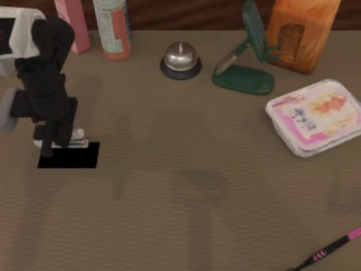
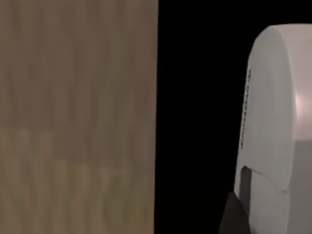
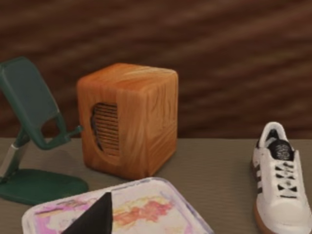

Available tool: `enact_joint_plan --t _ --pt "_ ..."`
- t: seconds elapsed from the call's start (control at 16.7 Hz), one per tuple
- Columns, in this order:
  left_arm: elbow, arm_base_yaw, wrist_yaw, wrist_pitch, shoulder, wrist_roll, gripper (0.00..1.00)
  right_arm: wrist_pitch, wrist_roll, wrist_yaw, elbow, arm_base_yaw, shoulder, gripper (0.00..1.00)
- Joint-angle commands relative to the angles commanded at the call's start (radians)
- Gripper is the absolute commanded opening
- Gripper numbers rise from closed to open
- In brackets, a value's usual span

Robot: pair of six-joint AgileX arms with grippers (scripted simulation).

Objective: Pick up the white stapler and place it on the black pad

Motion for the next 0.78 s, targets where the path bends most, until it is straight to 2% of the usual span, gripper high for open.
enact_joint_plan --t 0.12,0.78 --pt "0.000 0.000 0.000 0.000 0.000 0.000 0.00 0.000 0.000 0.000 0.000 0.000 0.000 1.00" --pt "0.000 0.000 0.000 0.000 0.000 0.000 0.83 0.000 0.000 0.000 0.000 0.000 0.000 1.00"
